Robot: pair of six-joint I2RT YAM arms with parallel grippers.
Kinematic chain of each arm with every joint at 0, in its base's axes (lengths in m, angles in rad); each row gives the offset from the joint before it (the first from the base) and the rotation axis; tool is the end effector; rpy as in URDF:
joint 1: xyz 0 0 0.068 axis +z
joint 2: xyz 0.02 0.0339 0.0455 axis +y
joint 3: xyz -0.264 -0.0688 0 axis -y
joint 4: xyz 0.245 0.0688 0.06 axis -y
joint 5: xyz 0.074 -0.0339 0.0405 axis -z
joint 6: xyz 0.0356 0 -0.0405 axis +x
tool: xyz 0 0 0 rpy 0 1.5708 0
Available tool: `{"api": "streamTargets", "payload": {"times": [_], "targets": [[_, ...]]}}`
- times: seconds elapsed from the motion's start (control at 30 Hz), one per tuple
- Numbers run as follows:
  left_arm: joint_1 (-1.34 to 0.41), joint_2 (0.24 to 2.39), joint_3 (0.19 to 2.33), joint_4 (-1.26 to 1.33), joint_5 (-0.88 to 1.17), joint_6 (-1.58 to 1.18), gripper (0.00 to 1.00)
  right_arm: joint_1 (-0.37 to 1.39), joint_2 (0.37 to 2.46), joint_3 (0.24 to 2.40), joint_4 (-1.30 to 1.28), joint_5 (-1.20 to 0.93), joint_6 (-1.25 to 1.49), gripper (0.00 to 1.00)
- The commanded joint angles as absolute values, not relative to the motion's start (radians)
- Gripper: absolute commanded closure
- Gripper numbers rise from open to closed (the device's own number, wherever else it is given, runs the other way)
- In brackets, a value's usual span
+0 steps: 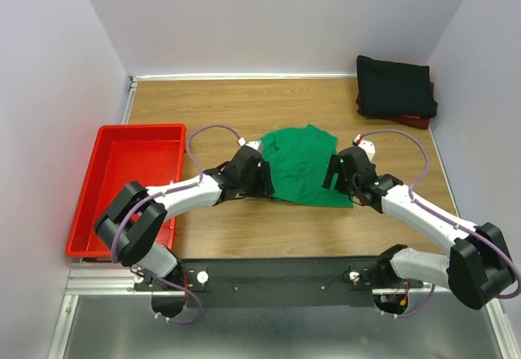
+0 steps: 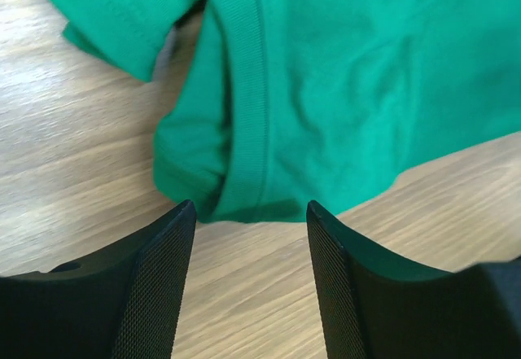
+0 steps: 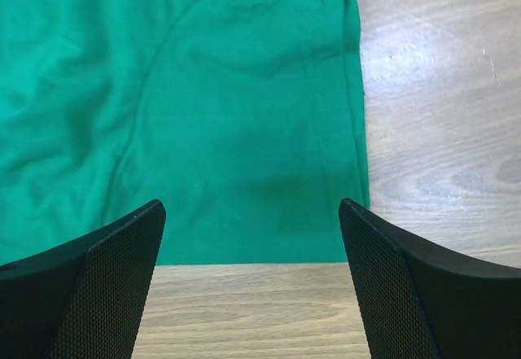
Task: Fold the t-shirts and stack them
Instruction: Flatten the tshirt out
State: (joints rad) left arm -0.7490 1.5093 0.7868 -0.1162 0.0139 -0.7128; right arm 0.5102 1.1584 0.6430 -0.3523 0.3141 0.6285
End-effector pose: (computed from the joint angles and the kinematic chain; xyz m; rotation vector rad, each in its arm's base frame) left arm 0.2197 -0.2050 0.1785 0.0525 2.5259 -0.6595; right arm 0.2032 0.1011 0.2045 0.2792 2.3717 0.1534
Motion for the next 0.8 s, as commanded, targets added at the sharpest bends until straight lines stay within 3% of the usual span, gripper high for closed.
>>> {"api": "streamTargets", "payload": {"times": [0.0, 0.53, 0.77], "targets": [[-0.761, 1.470, 0.761, -0.054, 0.046, -0.758, 0.34, 0.506, 1.173, 0.614, -0.324, 0.357, 0.652, 0.07], [-0.759, 1.381, 0.658, -0.083, -0.029, -0.939, 0.35, 0.506, 1.250, 0.586, -0.272, 0.333, 0.673, 0.11], [-0.761, 1.437, 0.644, 0.032, -0.006, -0.966, 0.36, 0.506, 1.270, 0.572, -0.255, 0.333, 0.684, 0.11]]}}
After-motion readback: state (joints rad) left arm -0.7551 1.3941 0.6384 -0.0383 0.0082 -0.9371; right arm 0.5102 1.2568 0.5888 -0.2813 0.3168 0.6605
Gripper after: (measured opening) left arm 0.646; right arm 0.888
